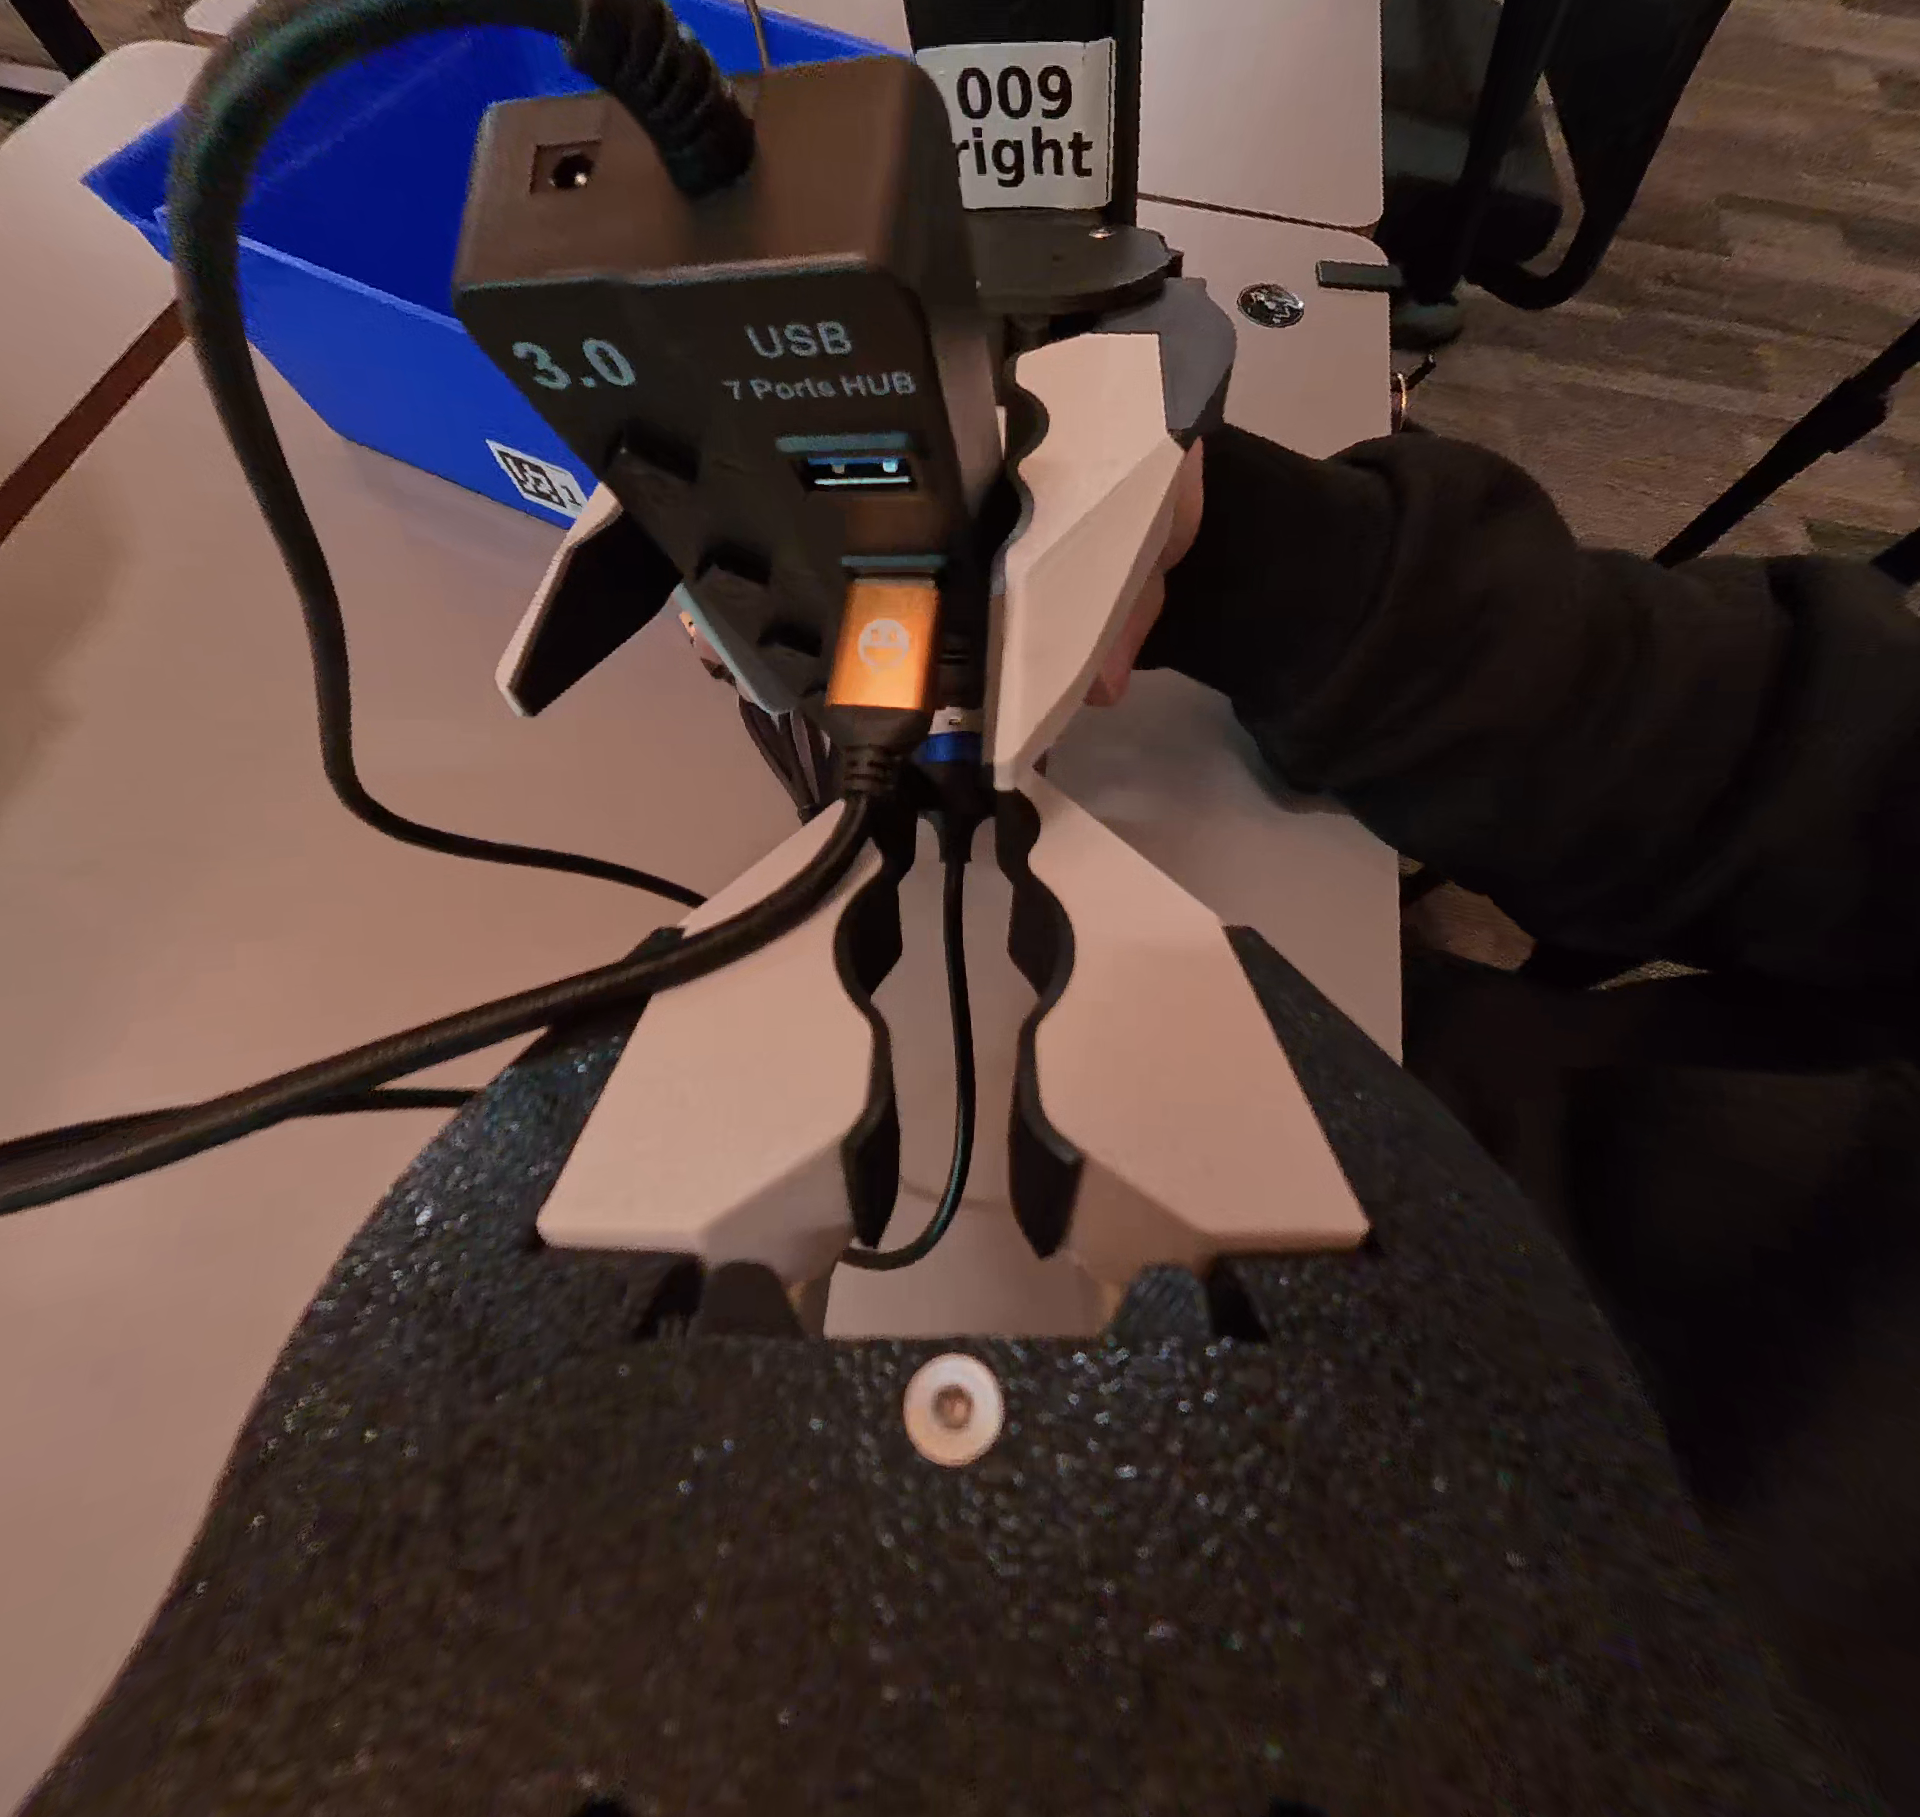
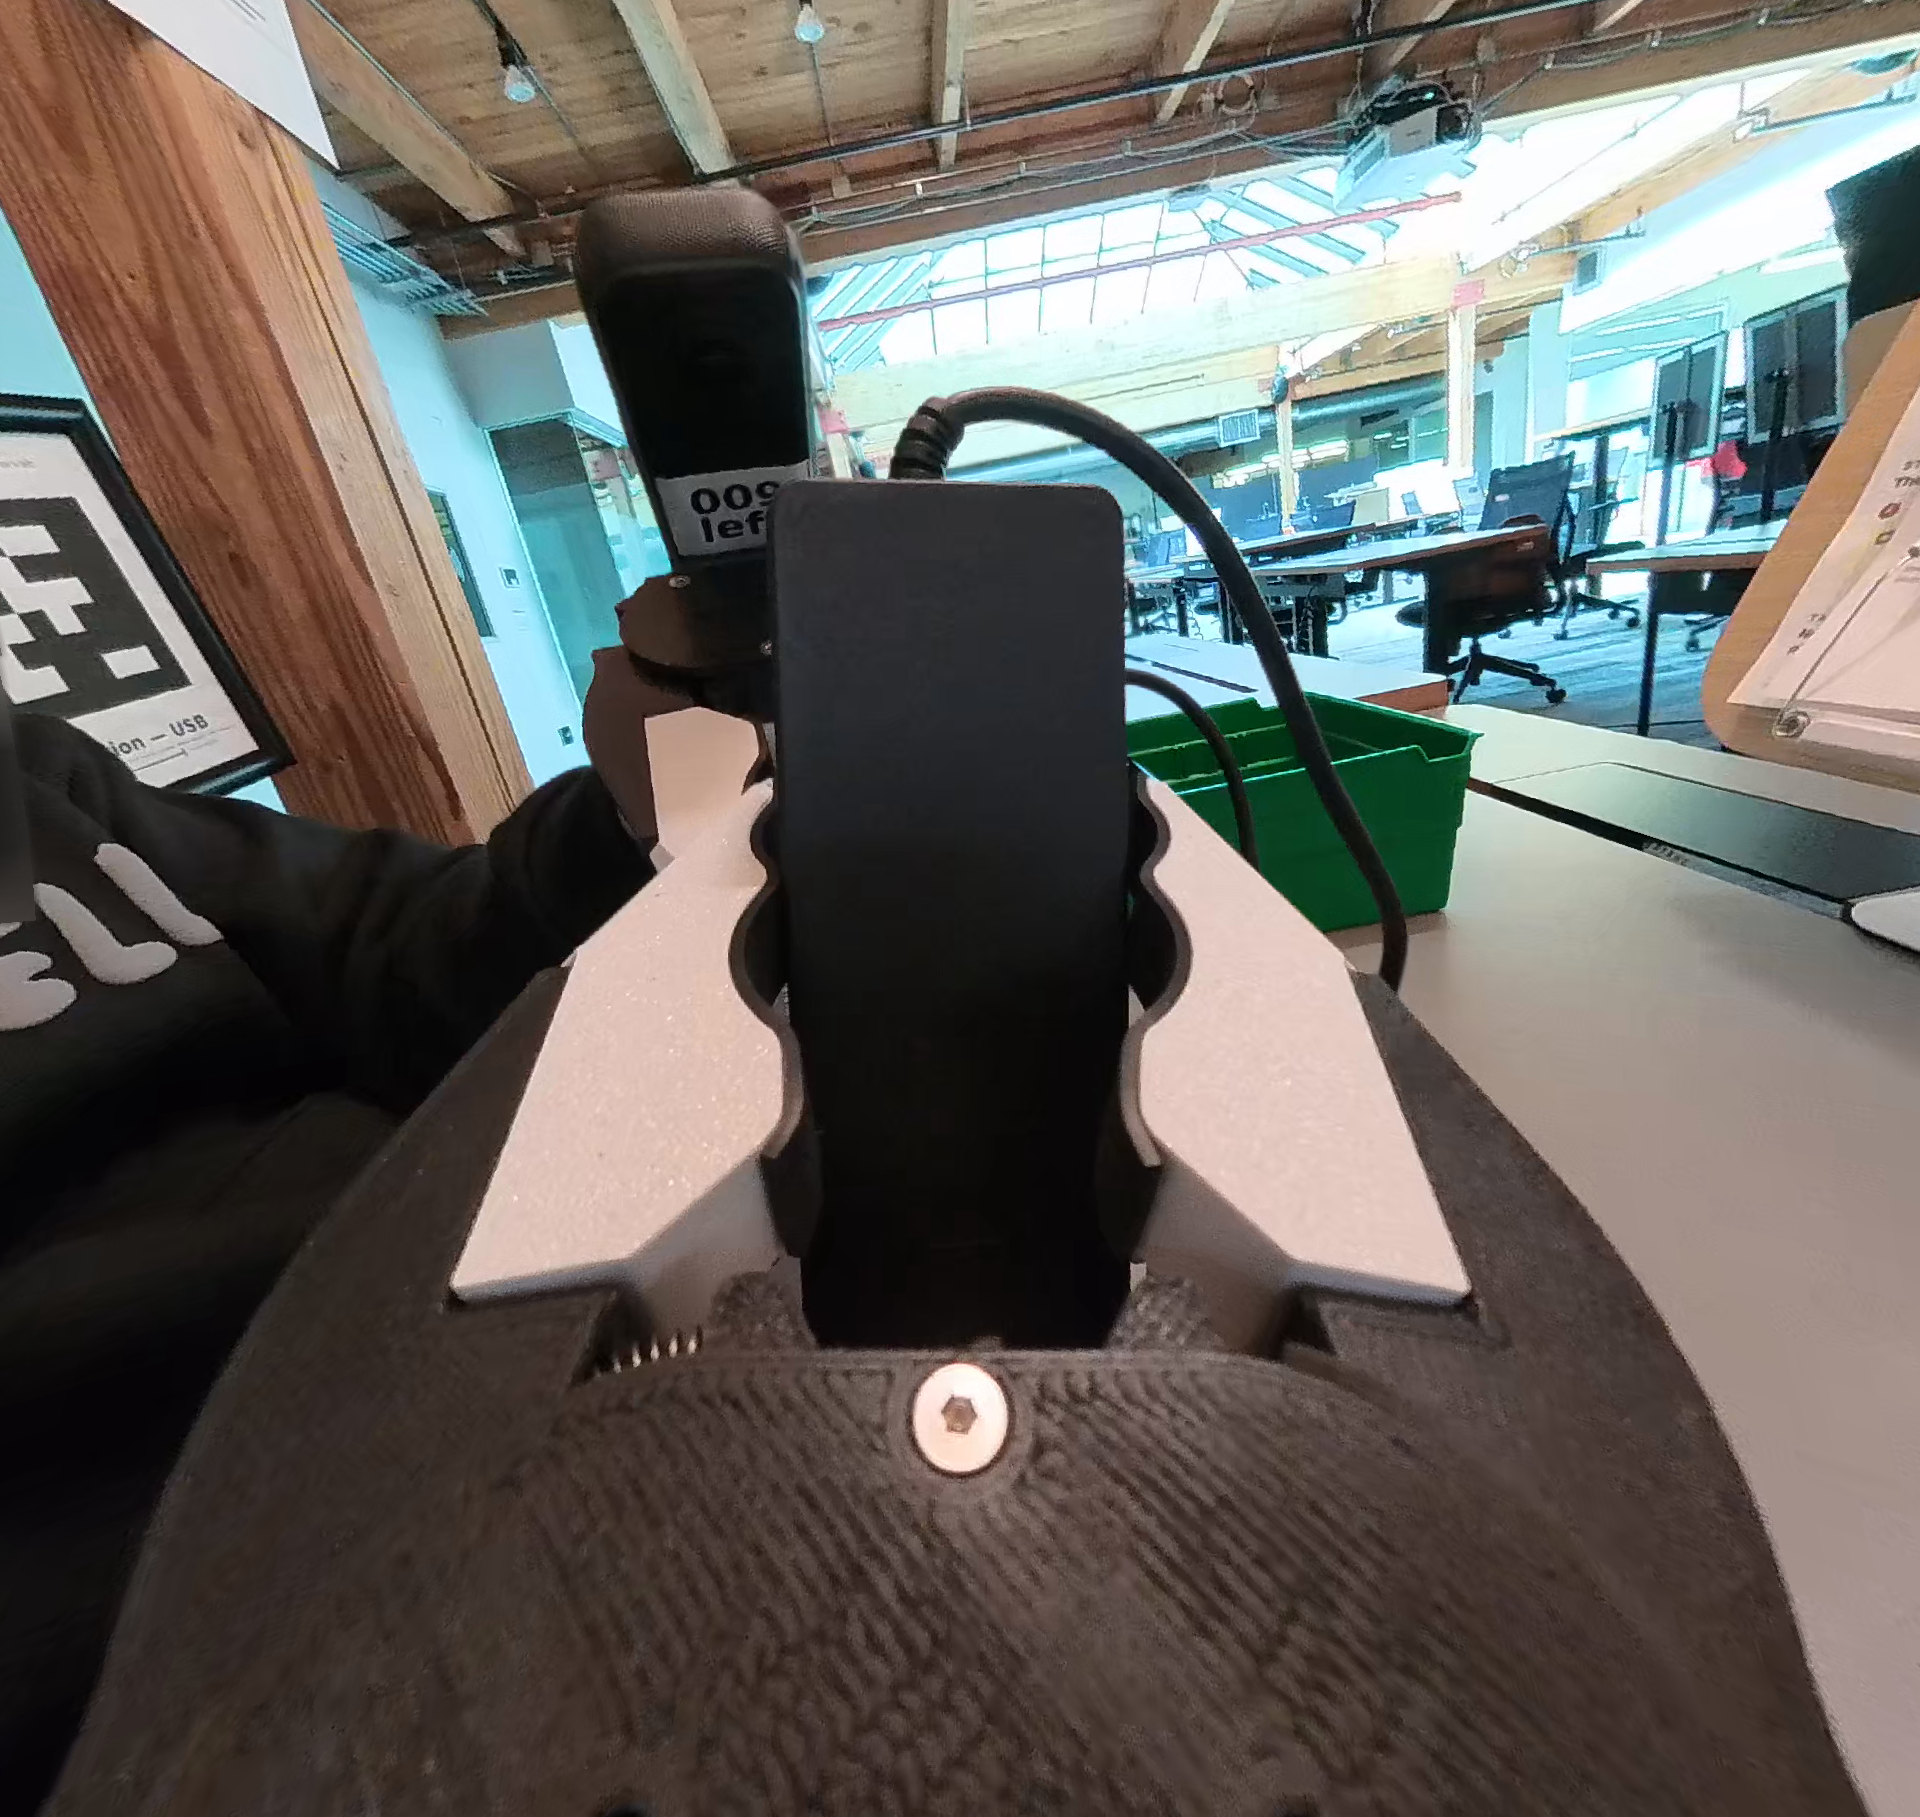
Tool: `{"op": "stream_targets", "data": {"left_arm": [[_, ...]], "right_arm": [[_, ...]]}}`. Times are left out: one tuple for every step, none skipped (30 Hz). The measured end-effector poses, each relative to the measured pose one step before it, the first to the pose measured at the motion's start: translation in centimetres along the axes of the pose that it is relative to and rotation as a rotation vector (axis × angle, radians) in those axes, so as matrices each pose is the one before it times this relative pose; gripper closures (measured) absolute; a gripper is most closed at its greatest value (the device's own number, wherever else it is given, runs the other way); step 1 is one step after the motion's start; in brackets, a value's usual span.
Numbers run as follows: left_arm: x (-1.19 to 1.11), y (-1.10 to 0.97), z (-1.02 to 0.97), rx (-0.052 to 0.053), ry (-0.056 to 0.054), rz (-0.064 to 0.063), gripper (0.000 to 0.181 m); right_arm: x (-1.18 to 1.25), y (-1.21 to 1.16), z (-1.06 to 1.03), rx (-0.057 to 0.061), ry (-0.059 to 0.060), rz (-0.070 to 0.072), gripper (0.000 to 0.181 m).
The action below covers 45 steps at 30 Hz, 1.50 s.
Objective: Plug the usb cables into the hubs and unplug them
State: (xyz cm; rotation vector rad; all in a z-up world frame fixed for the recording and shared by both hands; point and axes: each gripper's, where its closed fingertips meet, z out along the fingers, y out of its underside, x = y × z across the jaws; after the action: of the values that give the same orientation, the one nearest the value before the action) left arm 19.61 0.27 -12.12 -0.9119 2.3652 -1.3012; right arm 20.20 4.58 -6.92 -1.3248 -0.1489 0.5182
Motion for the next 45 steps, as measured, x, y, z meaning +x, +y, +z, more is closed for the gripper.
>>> {"op": "stream_targets", "data": {"left_arm": [[-0.042, -0.003, 0.049, 0.004, 0.0007, -0.004, 0.168], [-0.046, -0.111, -0.05, 0.0156, 0.002, -0.0037, 0.168], [0.008, -0.21, -0.108, 0.0272, 0.0017, 0.002, 0.169], [0.022, -0.094, -0.136, 0.0228, -0.0005, 0.013, 0.169], [-0.088, 0.07, -0.121, 0.0117, -0.0093, 0.018, 0.169], [-0.2, 0.132, -0.047, 0.0074, -0.0182, 0.0184, 0.168], [-0.24, 0.101, 0.006, 0.0103, -0.0223, 0.016, 0.166], [-0.18, 0.259, -0.025, -0.002, -0.0214, 0.0131, 0.16], [0.021, 0.552, -0.149, -0.0316, -0.0102, 0.0088, 0.149], [0.265, 0.593, -0.381, -0.0453, 0.0036, -0.0016, 0.142], [0.518, 0.433, -0.616, -0.0372, 0.0216, -0.0071, 0.139], [0.828, 0.275, -0.84, -0.0257, 0.0427, -0.0091, 0.14], [0.876, 0.027, -0.998, -0.0116, 0.0452, -0.013, 0.137], [0.389, -0.487, -1.105, 0.0169, 0.0121, -0.0102, 0.138], [0.022, -1.121, -1.183, 0.0529, -0.0125, -0.0037, 0.139], [-0.207, -1.423, -1.209, 0.0652, -0.0243, -0.0116, 0.14], [-0.438, -1.489, -1.112, 0.0623, -0.0335, -0.0217, 0.138], [-0.814, -1.709, -0.876, 0.0743, -0.0529, -0.0202, 0.133], [-1.03, -1.485, -0.417, 0.0655, -0.0621, -0.0122, 0.127], [-0.65, -0.58, 0.161, 0.0137, -0.0304, 0.0031, 0.123], [-0.19, 0.252, 0.59, -0.0357, 0.0048, -0.0051, 0.111], [0.056, 0.445, 0.761, -0.0467, 0.0174, -0.0183, 0.1], [0.187, 0.264, 0.738, -0.0305, 0.0179, -0.0035, 0.1], [0.157, 0.055, 0.679, -0.0119, 0.0071, 0.015, 0.101], [-0.021, 0.041, 0.564, -0.0078, -0.0091, 0.021, 0.103], [0.032, 0.096, 0.509, -0.0096, -0.0053, 0.0281, 0.111], [0.3, -0.012, 0.432, -0.0003, 0.0147, 0.033, 0.118], [0.305, -0.112, 0.335, 0.0078, 0.0179, 0.0189, 0.123], [0.14, -0.04, 0.229, -0.0024, 0.0108, 0.02, 0.127], [-0.023, 0.177, 0.115, -0.0196, 0.0015, 0.0275, 0.127], [-0.011, 0.311, 0.062, -0.0245, 0.0014, 0.0102, 0.128], [0.036, 0.251, 0.073, -0.0162, 0.0041, 0.0054, 0.127], [0.105, 0.17, 0.084, -0.0084, 0.0085, 0.0129, 0.128], [0.081, 0.104, 0.038, -0.0035, 0.009, 0.0092, 0.128], [0.082, -0.01, -0.034, 0.0021, 0.0098, 0.0031, 0.128], [0.054, -0.19, -0.118, 0.011, 0.0086, 0.0024, 0.128], [-0.103, -0.358, -0.223, 0.0194, -0.0016, 0.0014, 0.128], [-0.223, -0.438, -0.315, 0.0211, -0.0097, 0.004, 0.128], [-0.109, -0.389, -0.339, 0.014, -0.0025, 0.0129, 0.128], [0.034, -0.299, -0.299, 0.0064, 0.0057, 0.0117, 0.127], [0.029, -0.148, -0.207, -0.0039, 0.0037, 0.0006, 0.128], [0.016, -0.068, -0.11, -0.0089, 0.0008, 0.0025, 0.128], [0.0, -0.008, -0.036, -0.0094, -0.0013, 0.0095, 0.128], [-0.048, 0.04, 0.005, -0.0109, -0.0057, 0.0088, 0.128], [-0.109, 0.067, 0.007, -0.0105, -0.0092, 0.0093, 0.128]], "right_arm": [[0.031, -0.01, -0.076, 0.0027, 0.0008, -0.0028, 0.118], [0.036, -0.108, -0.055, 0.0099, 0.0012, -0.0043, 0.118], [-0.017, -0.246, -0.065, 0.0194, -0.0044, 0.0036, 0.118], [-0.068, -0.205, -0.041, 0.0148, -0.0099, 0.0106, 0.118], [-0.064, 0.085, 0.008, -0.0048, -0.0039, -0.0017, 0.118], [0.115, 0.245, 0.015, -0.0162, 0.0103, -0.0109, 0.118], [0.132, 0.111, 0.026, -0.0082, 0.0106, -0.0087, 0.118], [0.002, -0.085, 0.049, 0.0054, 0.0015, -0.0034, 0.118], [0.01, -0.226, 0.031, 0.0124, 0.0026, -0.0003, 0.118], [0.12, -0.157, 0.001, 0.006, 0.0109, -0.0058, 0.118], [0.021, -0.001, -0.043, -0.0037, 0.0062, -0.013, 0.118], [-0.08, -0.018, -0.074, -0.0013, -0.0006, -0.0123, 0.118], [-0.008, -0.09, -0.051, 0.0035, 0.0018, -0.0074, 0.118], [-0.091, -0.117, 0.0, 0.0061, -0.0054, 0.0002, 0.118], [-0.072, 0.003, 0.083, 0.0002, -0.0042, 0.0005, 0.118], [0.01, 0.169, 0.183, -0.0088, 0.0041, -0.0057, 0.118], [0.018, 0.168, 0.253, -0.008, 0.0062, -0.0067, 0.118], [-0.193, 0.197, 0.297, -0.0092, -0.0065, -0.0019, 0.118], [-0.328, 0.18, 0.365, -0.0085, -0.0114, -0.0044, 0.118], [-0.288, 0.133, 0.45, -0.0079, -0.0062, -0.0066, 0.118], [-0.319, 0.205, 0.51, -0.0144, -0.0077, -0.005, 0.118], [-0.376, 0.238, 0.519, -0.0167, -0.0097, -0.0078, 0.118], [-0.362, 0.195, 0.5, -0.0137, -0.0084, -0.0072, 0.118], [-0.368, 0.133, 0.462, -0.0117, -0.009, -0.0064, 0.118], [-0.265, 0.082, 0.385, -0.0089, -0.0044, -0.0053, 0.118], [-0.151, -0.004, 0.281, -0.0052, 0.0014, -0.0037, 0.118], [-0.246, 0.069, 0.237, -0.0096, -0.0078, 0.0008, 0.118], [-0.14, 0.143, 0.161, -0.0108, -0.0063, 0.0079, 0.118], [0.109, 0.115, 0.057, -0.0027, 0.0045, 0.0072, 0.118], [0.012, 0.114, -0.001, 0.0022, -0.004, -0.0009, 0.118], [0.083, 0.288, 0.021, -0.01, 0.002, -0.0071, 0.118], [0.041, 0.356, 0.033, -0.0193, -0.0004, -0.0036, 0.118], [-0.027, 0.285, -0.006, -0.0162, -0.0014, -0.0058, 0.118], [0.016, 0.192, -0.021, -0.0099, 0.005, -0.0102, 0.118], [-0.019, 0.069, -0.058, -0.002, 0.0028, -0.0055, 0.118], [-0.119, -0.05, -0.081, 0.0041, -0.0075, 0.0039, 0.118], [-0.094, -0.061, -0.121, 0.0069, -0.0093, 0.009, 0.117], [0.082, 0.046, -0.121, 0.0013, -0.0003, 0.0115, 0.113], [0.187, 0.213, -0.128, -0.0088, 0.0051, 0.0079, 0.11], [0.275, 0.291, -0.102, -0.0142, 0.0136, 0.001, 0.105], [0.33, 0.262, -0.049, -0.0137, 0.0194, -0.0018, 0.101], [0.176, 0.162, 0.018, -0.0098, 0.0107, -0.0004, 0.1], [-0.021, -0.004, 0.11, -0.0011, 0.0002, 0.0015, 0.1], [0.043, -0.018, 0.16, -0.0018, 0.0063, -0.0018, 0.101], [0.111, 0.046, 0.158, -0.0076, 0.0139, -0.016, 0.108]]}}
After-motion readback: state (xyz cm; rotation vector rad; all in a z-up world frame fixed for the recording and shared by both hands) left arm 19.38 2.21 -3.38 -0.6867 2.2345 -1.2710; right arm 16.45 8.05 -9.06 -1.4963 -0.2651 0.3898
